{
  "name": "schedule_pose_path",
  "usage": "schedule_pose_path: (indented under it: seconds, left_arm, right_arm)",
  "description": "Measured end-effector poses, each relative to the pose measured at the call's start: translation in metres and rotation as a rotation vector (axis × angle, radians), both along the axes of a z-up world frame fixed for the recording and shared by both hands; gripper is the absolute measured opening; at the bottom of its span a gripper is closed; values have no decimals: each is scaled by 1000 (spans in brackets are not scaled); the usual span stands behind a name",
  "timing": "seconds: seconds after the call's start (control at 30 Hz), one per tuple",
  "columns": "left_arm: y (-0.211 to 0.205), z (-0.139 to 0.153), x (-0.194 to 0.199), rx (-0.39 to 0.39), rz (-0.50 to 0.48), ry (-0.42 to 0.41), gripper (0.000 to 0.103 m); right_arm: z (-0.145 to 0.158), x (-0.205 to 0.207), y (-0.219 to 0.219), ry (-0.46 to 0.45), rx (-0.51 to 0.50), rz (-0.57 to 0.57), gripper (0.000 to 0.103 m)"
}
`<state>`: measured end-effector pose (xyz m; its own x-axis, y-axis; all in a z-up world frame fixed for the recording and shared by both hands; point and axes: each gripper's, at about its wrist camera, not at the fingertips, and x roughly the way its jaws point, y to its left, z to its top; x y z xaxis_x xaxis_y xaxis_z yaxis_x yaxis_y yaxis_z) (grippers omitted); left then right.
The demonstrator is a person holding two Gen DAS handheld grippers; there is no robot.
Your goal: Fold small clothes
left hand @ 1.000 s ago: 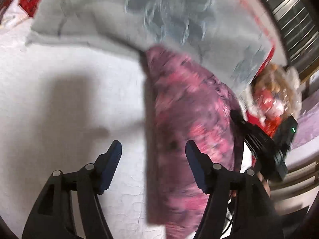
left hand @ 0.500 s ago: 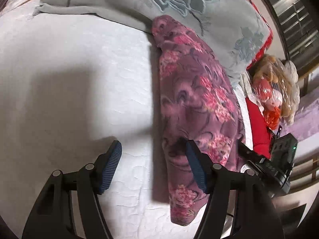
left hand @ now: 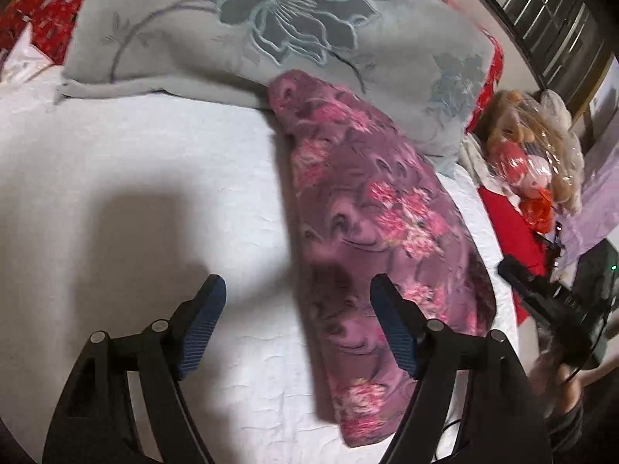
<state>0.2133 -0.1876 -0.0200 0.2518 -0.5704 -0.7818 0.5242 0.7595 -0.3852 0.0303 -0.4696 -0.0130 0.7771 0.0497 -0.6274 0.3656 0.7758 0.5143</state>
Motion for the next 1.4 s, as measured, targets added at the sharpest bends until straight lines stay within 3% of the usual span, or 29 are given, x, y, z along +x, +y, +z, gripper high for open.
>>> schedule_pose_path:
  seconds: [0.07, 0.13, 0.2, 0.23, 0.3, 0.33, 0.5, 0.53, 0.6, 0.63, 0.67, 0.73, 0.8, 0.83, 0.9, 0.93, 1.07, 1.13, 1.2, 1.27, 1.33, 1.4]
  left_arm:
    - [-11, -12, -2, 63, -24, 10, 77]
    - [-14, -17, -2, 84, -37, 15, 77]
    - [-7, -7, 1, 36, -23, 16, 77]
    - [-3, -3, 5, 10, -6, 7, 77]
    - [2, 2, 14, -23, 36, 0, 77]
    - [4, 2, 18, -36, 44, 10, 77]
    - [3, -5, 56, -167, 98, 178, 77]
    - [-5, -4, 68, -183, 91, 198, 77]
    - [-23, 3, 80, -151, 70, 189, 77]
    - [-35, 5, 85, -123, 59, 167, 77]
    - [-41, 6, 86, -90, 54, 135, 77]
    - [-64, 2, 92, 29, 68, 47, 82]
    - [-83, -16, 99, 104, 52, 65, 84]
    - [-87, -19, 99, 114, 50, 62, 87]
    - [-87, -10, 95, 136, 38, 15, 87]
    - [-83, -5, 94, 133, 40, 3, 86]
    - [-50, 14, 70, 55, 80, -10, 86]
    - [-46, 8, 54, 100, 93, -42, 86]
    - [-54, -9, 45, 187, 73, -52, 87]
    - [-57, -14, 40, 224, 66, -40, 87]
    - [-56, -2, 34, 232, 64, -70, 86]
    - [-56, 6, 27, 258, 62, -104, 86]
  right_arm:
    - [-27, 13, 9, 168, -44, 35, 13]
    - [-26, 16, 10, 193, -75, 39, 10]
    - [-5, 23, 6, 157, -83, 21, 19]
    - [11, 29, 2, 94, -98, -4, 23]
    - [27, 49, -8, 34, -98, -38, 47]
    - [27, 69, -13, 24, -82, -45, 65]
    - [-15, 134, -38, 137, 25, -101, 66]
    - [-26, 146, -40, 160, 53, -100, 65]
    - [-27, 156, -35, 142, 59, -54, 24]
    - [-16, 156, -28, 96, -15, -24, 5]
    - [-6, 151, -24, 37, -76, -34, 5]
    - [-7, 141, -31, 3, -72, -83, 4]
    - [-43, 147, -51, 164, -7, -106, 5]
    - [-52, 148, -54, 204, 9, -102, 7]
    - [-39, 136, -52, 154, -15, -128, 11]
    - [-24, 127, -44, 110, -58, -121, 18]
    - [4, 96, -8, -61, -108, 31, 18]
    - [-11, 91, 3, -20, -124, 94, 17]
    - [-44, 98, 15, 148, -200, 131, 12]
    - [-35, 91, 17, 133, -235, 101, 7]
    - [-19, 78, 19, 93, -209, 75, 15]
    - [-4, 65, 31, 31, -213, 90, 15]
